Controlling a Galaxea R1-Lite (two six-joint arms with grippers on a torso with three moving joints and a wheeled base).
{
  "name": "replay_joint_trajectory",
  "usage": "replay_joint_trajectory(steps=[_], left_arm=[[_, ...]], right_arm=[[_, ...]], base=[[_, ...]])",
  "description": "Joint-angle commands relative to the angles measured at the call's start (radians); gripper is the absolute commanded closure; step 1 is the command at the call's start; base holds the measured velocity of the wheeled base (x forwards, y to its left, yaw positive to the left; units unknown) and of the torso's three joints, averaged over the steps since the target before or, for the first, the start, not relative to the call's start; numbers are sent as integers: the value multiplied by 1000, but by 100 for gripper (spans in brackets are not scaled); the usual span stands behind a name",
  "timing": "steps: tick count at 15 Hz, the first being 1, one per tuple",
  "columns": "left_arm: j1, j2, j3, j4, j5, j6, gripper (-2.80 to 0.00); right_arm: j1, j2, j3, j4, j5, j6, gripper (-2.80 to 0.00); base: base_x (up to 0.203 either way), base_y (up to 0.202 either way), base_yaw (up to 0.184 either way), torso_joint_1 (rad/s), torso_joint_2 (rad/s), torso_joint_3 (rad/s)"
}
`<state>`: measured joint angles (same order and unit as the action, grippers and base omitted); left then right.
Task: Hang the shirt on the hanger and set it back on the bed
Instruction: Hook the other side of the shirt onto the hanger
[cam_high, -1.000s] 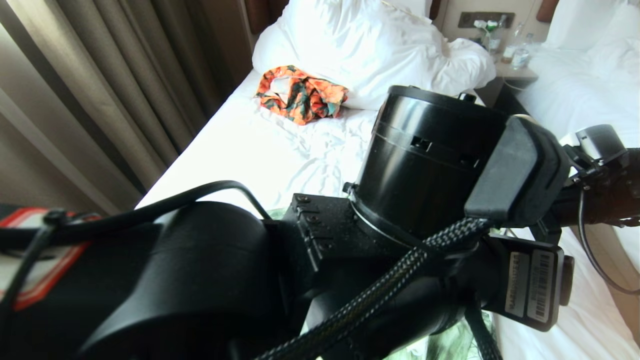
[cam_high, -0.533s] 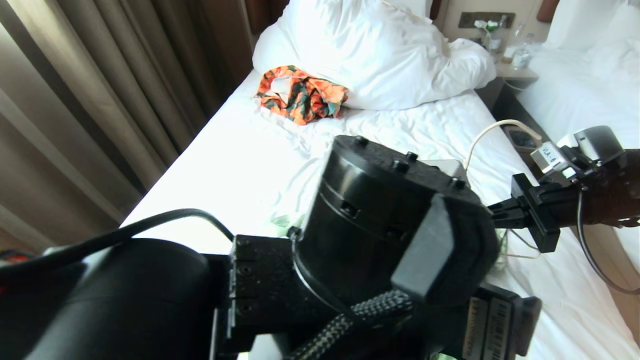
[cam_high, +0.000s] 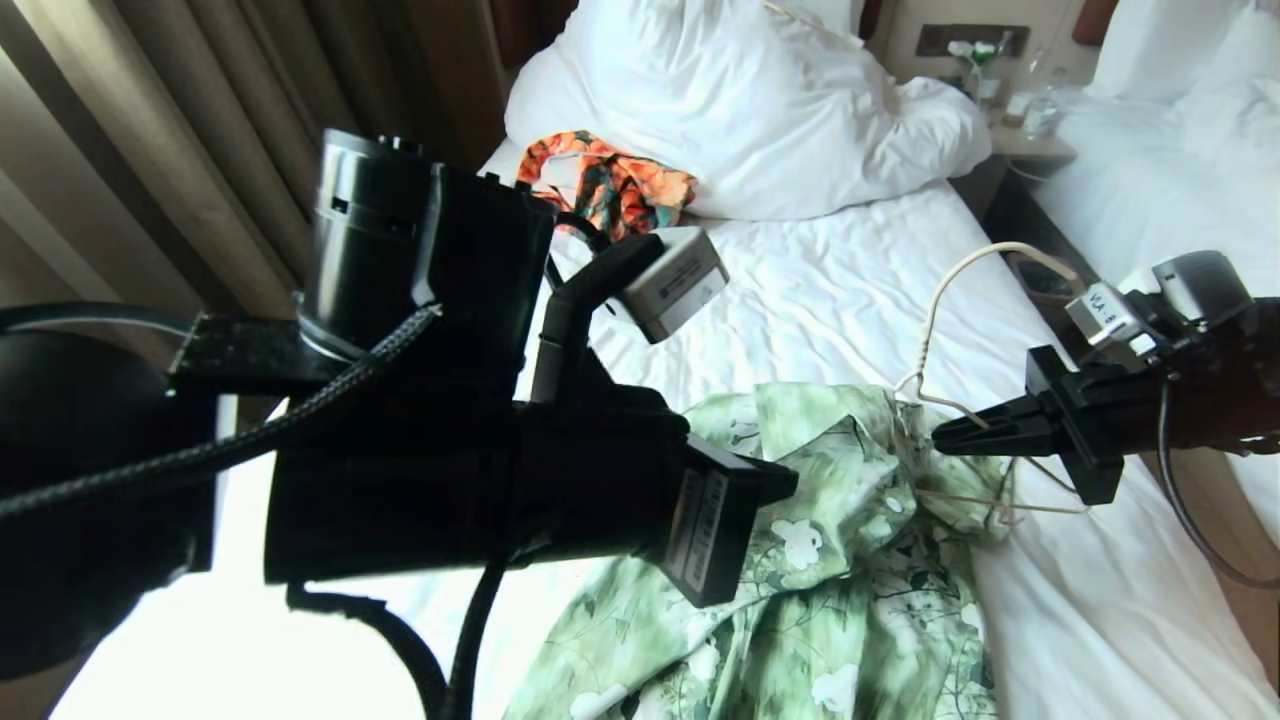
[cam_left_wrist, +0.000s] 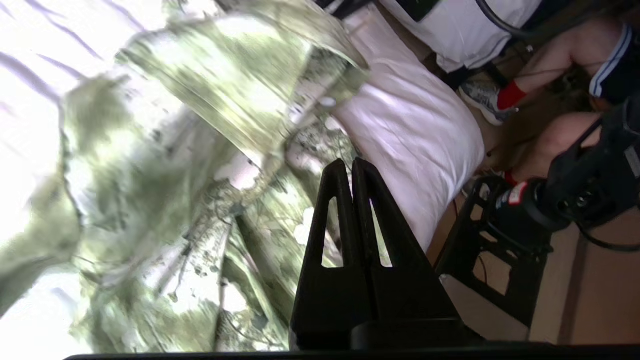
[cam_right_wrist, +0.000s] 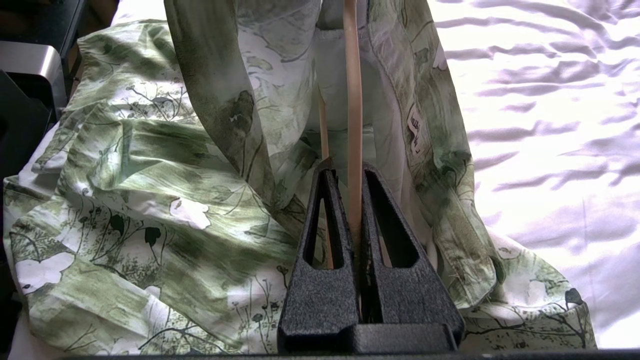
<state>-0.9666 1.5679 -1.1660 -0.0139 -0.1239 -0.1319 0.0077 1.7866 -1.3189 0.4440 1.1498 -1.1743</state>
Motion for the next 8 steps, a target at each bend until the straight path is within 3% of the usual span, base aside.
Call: replay_joint_trajectory(steps=[1,2,3,4,8], left_arm=[[98,75,1,-82,-80,52,0],[123,106,-10,-110,-126,78,0],[134,131,-25,-122,-153,93,-243],[139,151,-35,-131,-163,108,-280],[152,234,-47,-282,-174,153,-280]], right_arm=[[5,-7,0,1,9,-8,0],[6,-7,-2,0,15,-8,0],[9,-7,0,-3,21,-8,0],[11,-7,0,-5,24,-10,0],[9,5,0,-5,31,-13,0]], base=[[0,0,0,0,0,0],[0,0,0,0,0,0],[0,0,0,0,0,0],[0,0,0,0,0,0],[0,0,0,0,0,0]])
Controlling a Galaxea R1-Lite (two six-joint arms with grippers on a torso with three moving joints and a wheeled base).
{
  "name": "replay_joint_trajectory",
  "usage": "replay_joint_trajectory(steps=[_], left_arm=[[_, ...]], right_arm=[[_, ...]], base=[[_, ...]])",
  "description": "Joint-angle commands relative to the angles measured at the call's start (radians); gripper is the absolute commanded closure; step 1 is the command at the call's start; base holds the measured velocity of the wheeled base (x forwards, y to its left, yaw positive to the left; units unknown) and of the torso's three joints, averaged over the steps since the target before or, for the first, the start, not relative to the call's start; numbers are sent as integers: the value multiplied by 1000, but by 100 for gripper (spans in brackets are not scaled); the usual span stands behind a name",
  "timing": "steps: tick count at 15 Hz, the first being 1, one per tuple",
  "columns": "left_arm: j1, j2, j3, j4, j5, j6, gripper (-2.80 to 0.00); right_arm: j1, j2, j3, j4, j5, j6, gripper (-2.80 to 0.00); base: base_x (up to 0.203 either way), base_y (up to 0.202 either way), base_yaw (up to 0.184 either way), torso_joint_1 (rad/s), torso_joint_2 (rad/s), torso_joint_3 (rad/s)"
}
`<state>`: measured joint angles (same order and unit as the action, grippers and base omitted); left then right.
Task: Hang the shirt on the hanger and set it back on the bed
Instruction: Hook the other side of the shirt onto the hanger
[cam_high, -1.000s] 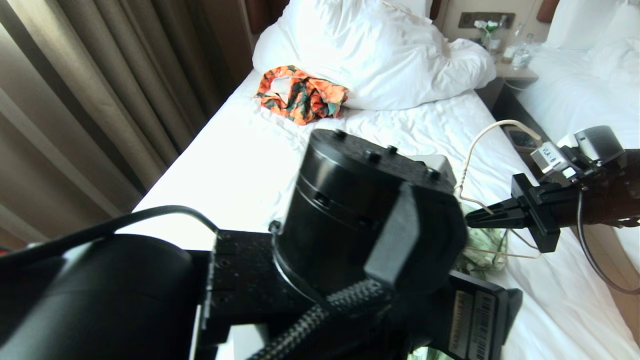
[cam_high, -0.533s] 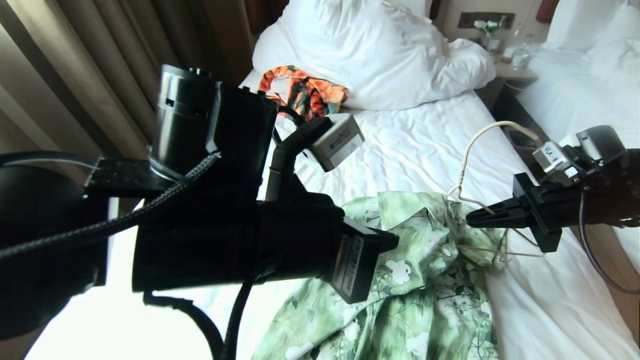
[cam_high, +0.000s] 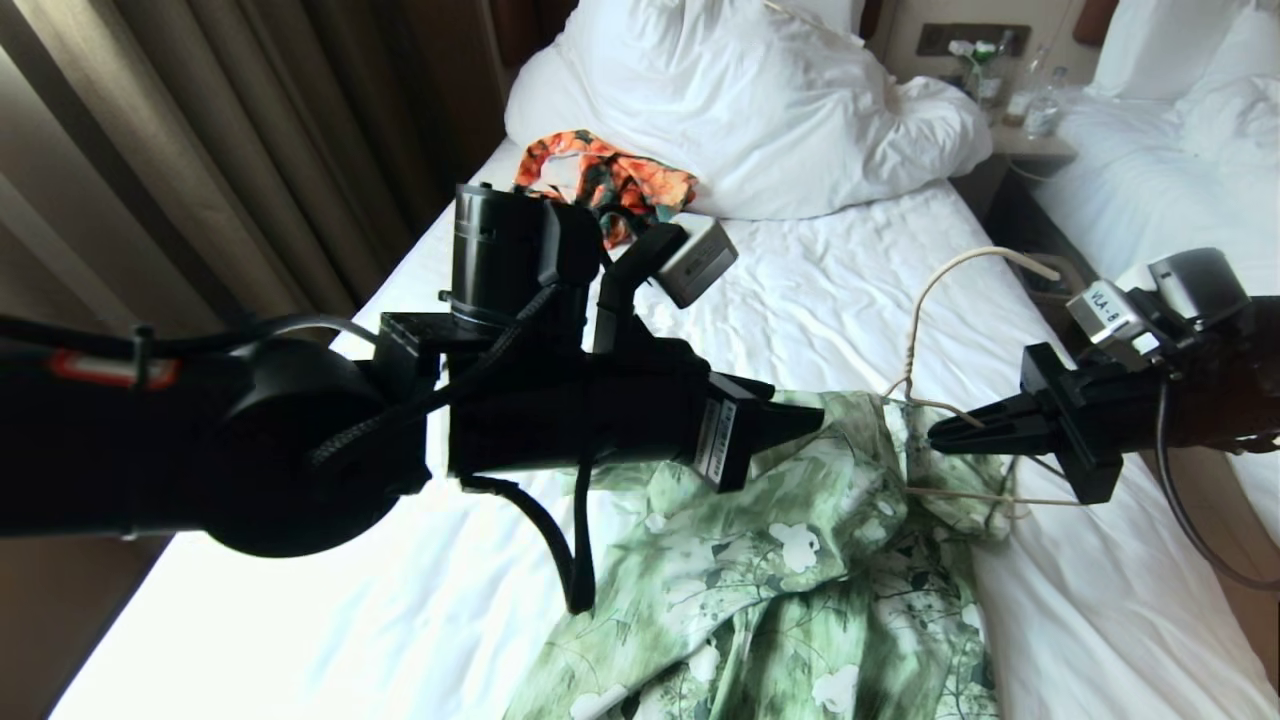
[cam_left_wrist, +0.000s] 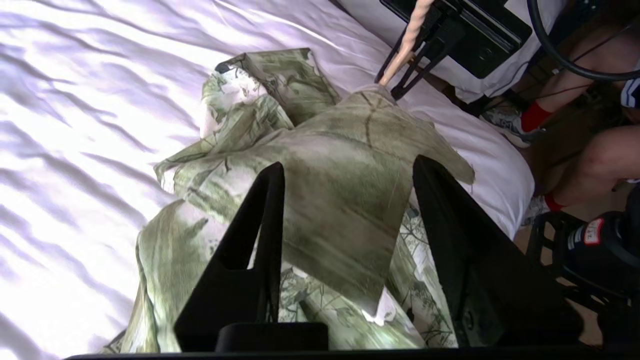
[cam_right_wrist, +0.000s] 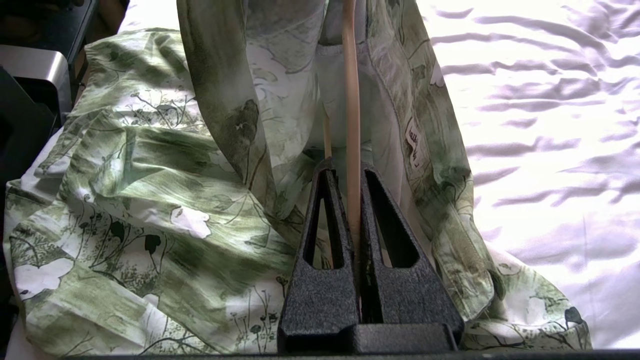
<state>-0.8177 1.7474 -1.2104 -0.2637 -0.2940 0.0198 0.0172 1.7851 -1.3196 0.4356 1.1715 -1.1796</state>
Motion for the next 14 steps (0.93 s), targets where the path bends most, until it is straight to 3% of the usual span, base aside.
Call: replay_joint_trajectory(steps=[1,4,14], left_arm=[[5,64,-3,-49,-23,3,-280],[27,66,-8,-55,-113,3,-280],[16,216,-120,-57,-113,34,-280]], right_arm=[[0,10,0,2,10,-8,0],[-2,13,5,-15,11,-8,0],[0,20,8,-16,11,-8,0]], base=[[0,0,0,0,0,0],[0,0,0,0,0,0],[0,0,0,0,0,0]])
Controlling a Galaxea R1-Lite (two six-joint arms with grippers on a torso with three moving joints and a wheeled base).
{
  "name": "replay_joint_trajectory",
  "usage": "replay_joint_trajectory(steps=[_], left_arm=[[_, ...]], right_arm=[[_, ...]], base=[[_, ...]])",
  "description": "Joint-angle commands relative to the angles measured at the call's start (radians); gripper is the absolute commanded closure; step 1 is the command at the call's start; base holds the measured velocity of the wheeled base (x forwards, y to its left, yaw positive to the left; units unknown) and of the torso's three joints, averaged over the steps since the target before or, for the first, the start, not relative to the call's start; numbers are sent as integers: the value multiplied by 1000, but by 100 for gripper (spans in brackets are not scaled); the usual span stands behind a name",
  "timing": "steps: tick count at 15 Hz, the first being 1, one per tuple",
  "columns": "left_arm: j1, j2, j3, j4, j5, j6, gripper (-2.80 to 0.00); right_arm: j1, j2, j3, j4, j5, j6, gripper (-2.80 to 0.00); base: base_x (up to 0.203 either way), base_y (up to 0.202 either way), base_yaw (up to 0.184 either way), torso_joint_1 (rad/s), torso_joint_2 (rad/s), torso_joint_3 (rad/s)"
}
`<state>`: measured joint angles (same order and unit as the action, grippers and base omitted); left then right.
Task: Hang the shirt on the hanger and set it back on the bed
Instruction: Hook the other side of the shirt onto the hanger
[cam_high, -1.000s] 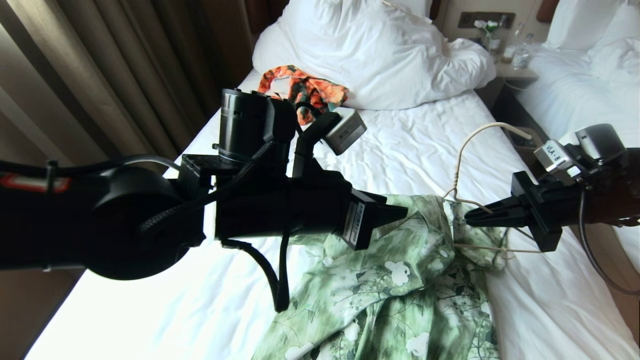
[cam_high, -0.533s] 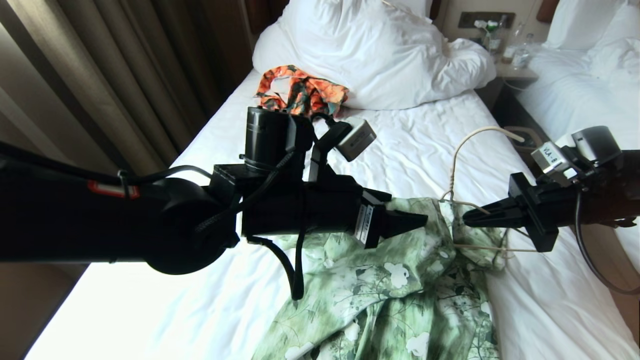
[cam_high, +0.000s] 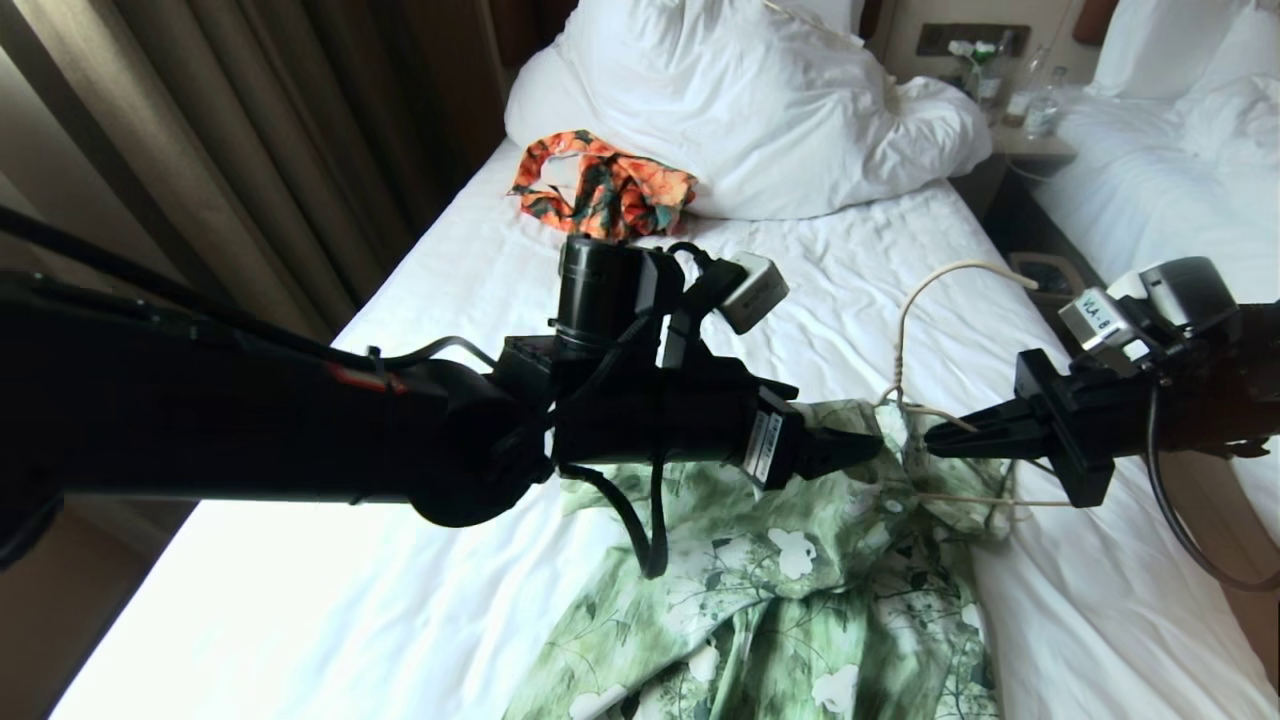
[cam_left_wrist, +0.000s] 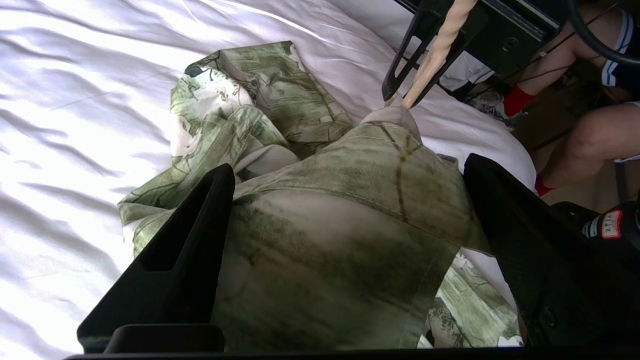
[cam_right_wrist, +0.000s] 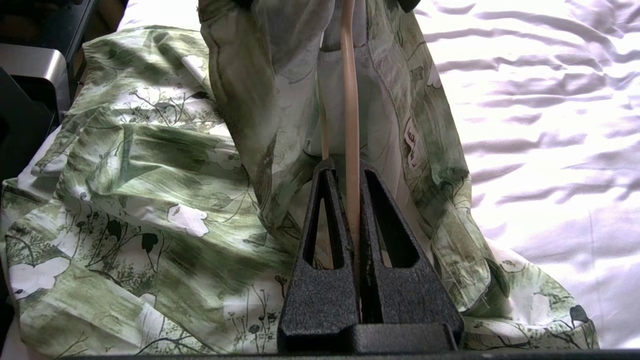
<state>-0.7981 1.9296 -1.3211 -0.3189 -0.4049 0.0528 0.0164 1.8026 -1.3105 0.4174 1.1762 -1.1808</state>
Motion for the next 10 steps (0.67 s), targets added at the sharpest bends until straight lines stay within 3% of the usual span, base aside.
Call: replay_joint_trajectory(steps=[1,4,5,6,10], left_arm=[[-6,39,-7,-2,0,1,-280],[-16,68,-14,-2,5,13,-280],[-20,71,-12,-3,6,23,-36],[-20,71,-14,-3,6,30,0],[-20,65,-18,-2,8,30,0]], right_arm=[[1,5,-1,2,7,-6,0],[4,12,0,1,7,-6,0],[4,11,-1,1,7,-6,0],[4,11,-1,1,7,-6,0],[4,12,-1,1,7,-5,0]], base=[[0,0,0,0,0,0],[0,0,0,0,0,0],[0,0,0,0,0,0],[0,0,0,0,0,0],[0,0,0,0,0,0]])
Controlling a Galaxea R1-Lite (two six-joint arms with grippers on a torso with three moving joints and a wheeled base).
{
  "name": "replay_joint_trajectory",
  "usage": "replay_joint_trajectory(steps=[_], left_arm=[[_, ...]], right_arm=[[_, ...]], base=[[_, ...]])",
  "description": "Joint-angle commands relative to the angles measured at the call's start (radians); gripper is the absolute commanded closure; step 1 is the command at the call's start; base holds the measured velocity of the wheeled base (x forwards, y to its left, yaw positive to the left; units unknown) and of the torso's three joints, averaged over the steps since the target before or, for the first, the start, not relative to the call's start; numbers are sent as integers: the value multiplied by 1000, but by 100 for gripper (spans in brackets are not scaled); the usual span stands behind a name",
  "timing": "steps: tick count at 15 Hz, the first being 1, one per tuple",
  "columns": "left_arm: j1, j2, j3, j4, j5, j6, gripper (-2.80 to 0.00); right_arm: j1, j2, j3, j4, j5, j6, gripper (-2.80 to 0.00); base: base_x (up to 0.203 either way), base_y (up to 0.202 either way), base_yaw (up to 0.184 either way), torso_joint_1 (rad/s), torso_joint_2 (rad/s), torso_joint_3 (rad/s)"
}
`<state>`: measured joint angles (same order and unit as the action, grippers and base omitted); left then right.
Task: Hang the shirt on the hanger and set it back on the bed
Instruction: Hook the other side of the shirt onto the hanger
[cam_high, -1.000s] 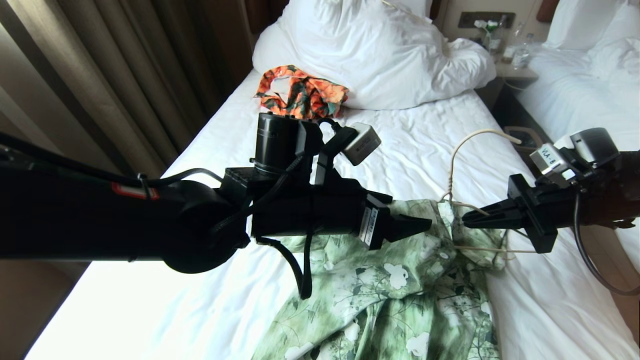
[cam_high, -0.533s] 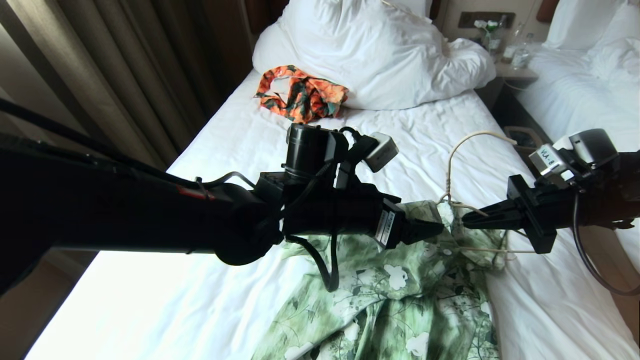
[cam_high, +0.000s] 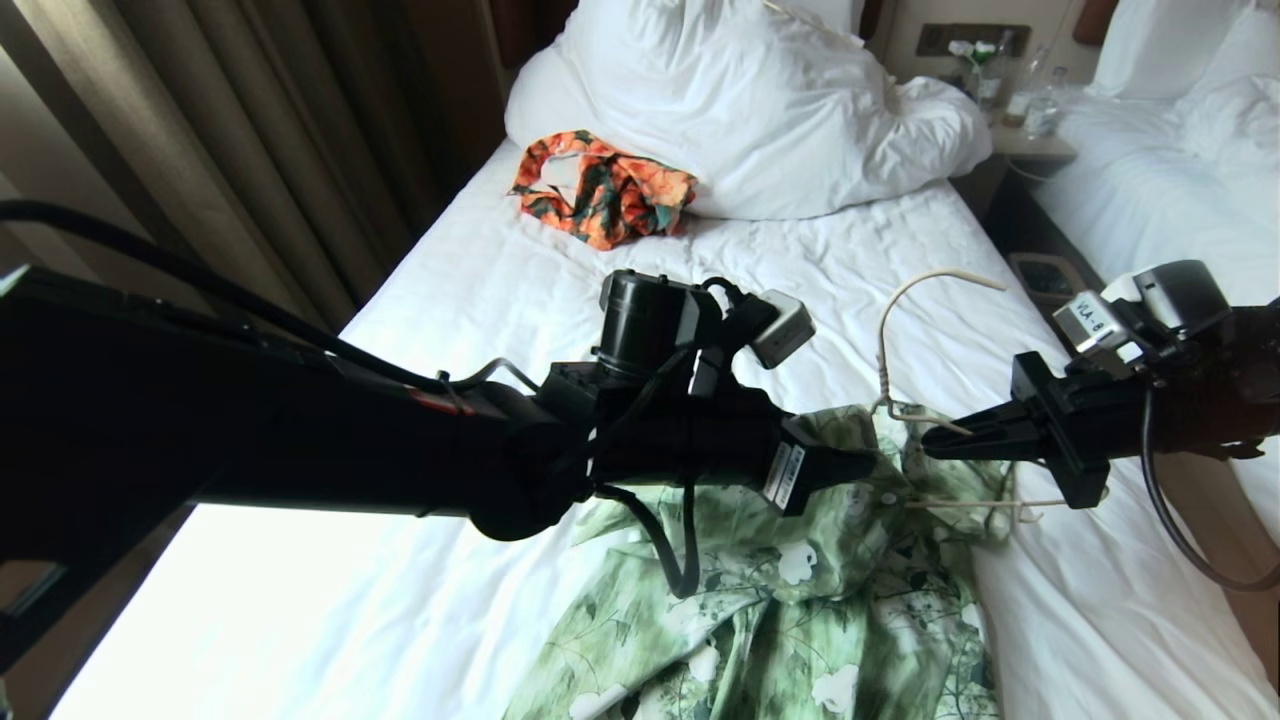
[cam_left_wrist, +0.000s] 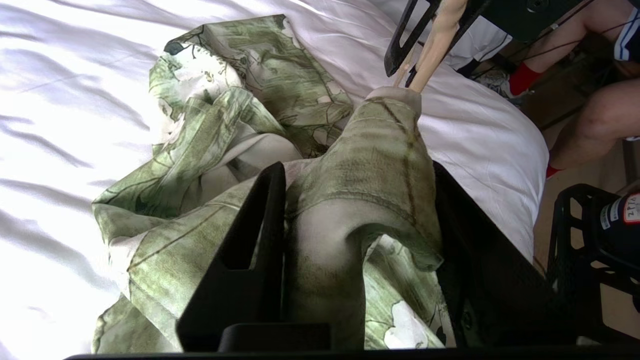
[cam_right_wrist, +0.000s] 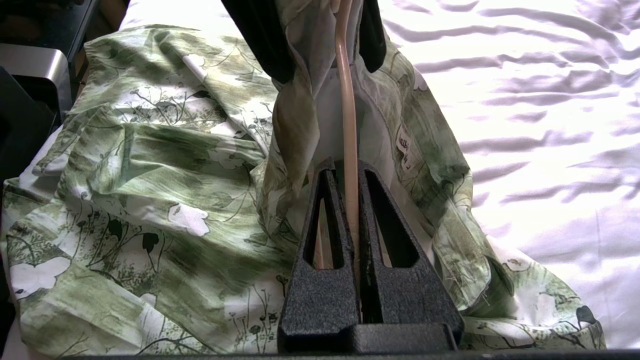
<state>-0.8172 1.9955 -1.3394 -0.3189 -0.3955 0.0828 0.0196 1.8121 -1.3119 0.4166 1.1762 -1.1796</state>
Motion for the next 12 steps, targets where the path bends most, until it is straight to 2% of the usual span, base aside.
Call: replay_joint_trajectory(steps=[1,6,7,8,12], left_arm=[[0,-5,3,-3,-2,0,0],[-6,-33,5,0,-2,0,0],[-8,-39,6,1,-2,0,0],[-9,-44,8,3,-2,0,0],[-13,-79,18,7,-2,0,0]], right_arm=[[0,6,0,2,8,-5,0],[-4,8,15,-57,25,-2,0],[-4,6,23,-66,35,0,-247],[-4,-4,33,-67,36,0,-280],[-21,-65,49,-53,35,37,-280]], base=[[0,0,0,0,0,0],[0,0,0,0,0,0],[0,0,0,0,0,0],[0,0,0,0,0,0],[0,0,0,0,0,0]])
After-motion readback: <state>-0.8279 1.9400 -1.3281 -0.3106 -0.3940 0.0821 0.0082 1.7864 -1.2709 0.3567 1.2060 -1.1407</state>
